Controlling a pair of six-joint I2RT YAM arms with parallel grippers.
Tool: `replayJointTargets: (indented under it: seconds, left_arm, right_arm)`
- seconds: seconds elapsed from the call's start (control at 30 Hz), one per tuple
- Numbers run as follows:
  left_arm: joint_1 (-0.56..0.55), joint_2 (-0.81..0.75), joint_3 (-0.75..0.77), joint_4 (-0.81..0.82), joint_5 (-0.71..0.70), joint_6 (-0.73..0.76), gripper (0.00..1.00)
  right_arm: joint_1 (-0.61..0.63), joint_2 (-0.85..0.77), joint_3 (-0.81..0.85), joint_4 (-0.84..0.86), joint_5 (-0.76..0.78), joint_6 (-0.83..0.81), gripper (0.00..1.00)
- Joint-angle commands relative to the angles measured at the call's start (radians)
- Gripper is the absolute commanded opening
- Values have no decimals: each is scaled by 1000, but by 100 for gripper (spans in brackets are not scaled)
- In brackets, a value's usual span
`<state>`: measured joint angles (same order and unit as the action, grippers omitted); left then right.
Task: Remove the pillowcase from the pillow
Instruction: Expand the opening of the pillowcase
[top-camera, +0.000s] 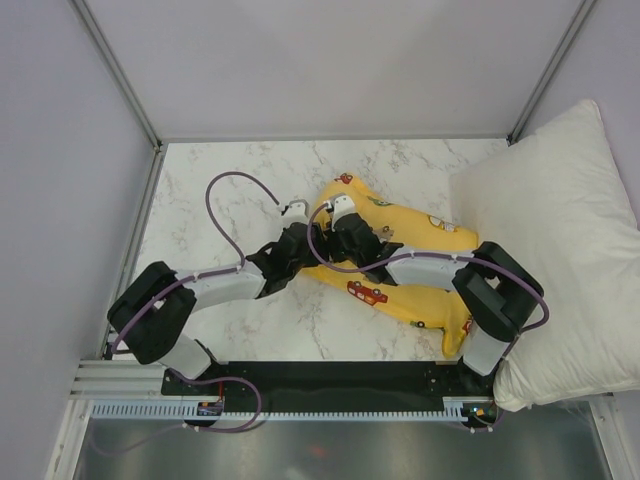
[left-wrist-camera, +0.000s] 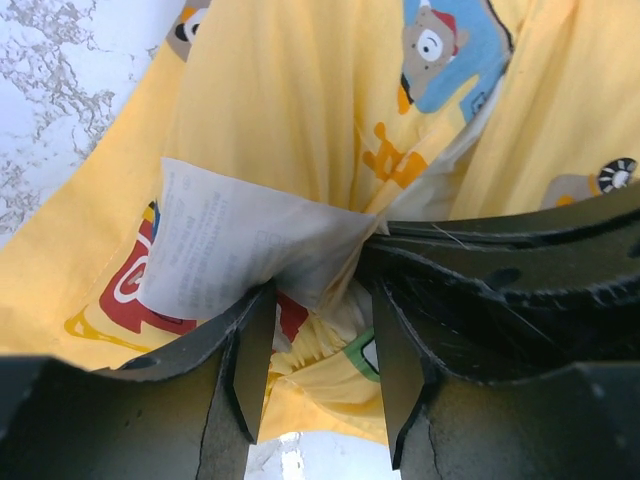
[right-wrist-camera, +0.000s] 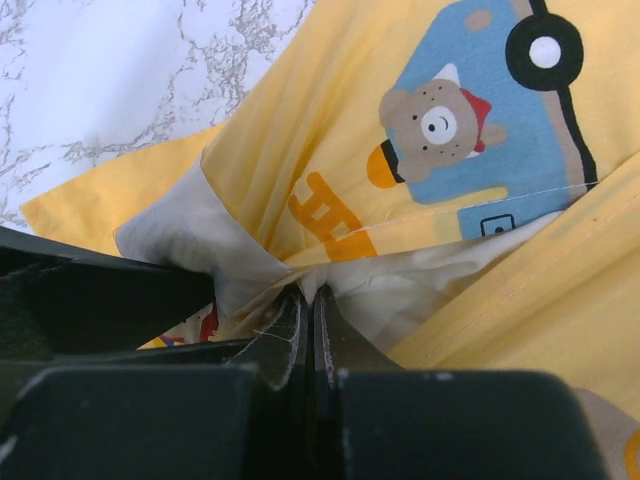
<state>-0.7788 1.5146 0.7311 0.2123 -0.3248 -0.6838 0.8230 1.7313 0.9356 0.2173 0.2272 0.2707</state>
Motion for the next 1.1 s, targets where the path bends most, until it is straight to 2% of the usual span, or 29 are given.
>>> replayJointTargets:
  seconds: [0.0,0.1,0.3,0.43,0.5,0.6,0.63,0.7,0.77,0.97,1.0,1.07]
  left_arm:
    - [6,87,42,-65,-135,3,54]
    - [6,120,48,-97,-184,-20,53]
    - [7,203,82,-116,-197,-26,48]
    - [10,226,74,-125,-204,-52,40]
    - [12,237,76,-123,-206,-51,40]
    - [10,262,112,-132,-197,-31,52]
    - [12,288,126,-143,-197,-30,60]
    - [10,317,171,-177,-201,-30,66]
    - [10,352,197,-188,-192,-30,65]
    - [10,360,196,-185,-171,-16,31]
    - [10,348,188,-183,-174,-16,18]
    - [12,296,156,-180,-181,-11,8]
  right_arm:
    - [21,-29,-66,-177,-46,54,0]
    - [21,-55,-83,-170,-48,61,0]
    - [24,-81,-107,-168,-49,70,0]
    - [22,-107,-124,-174,-38,70,0]
    - [22,-116,-127,-176,-37,71,0]
    - [22,-122,-129,-174,-49,76,0]
    - [24,-124,-127,-173,-51,78,0]
    - [28,-127,-129,-168,-51,81,0]
    - [31,-131,-136,-164,-54,85,0]
    - [33,-128,-165,-150,-57,90,0]
    - [31,-127,-169,-148,-51,91,0]
    - [31,-122,-178,-157,-25,93,0]
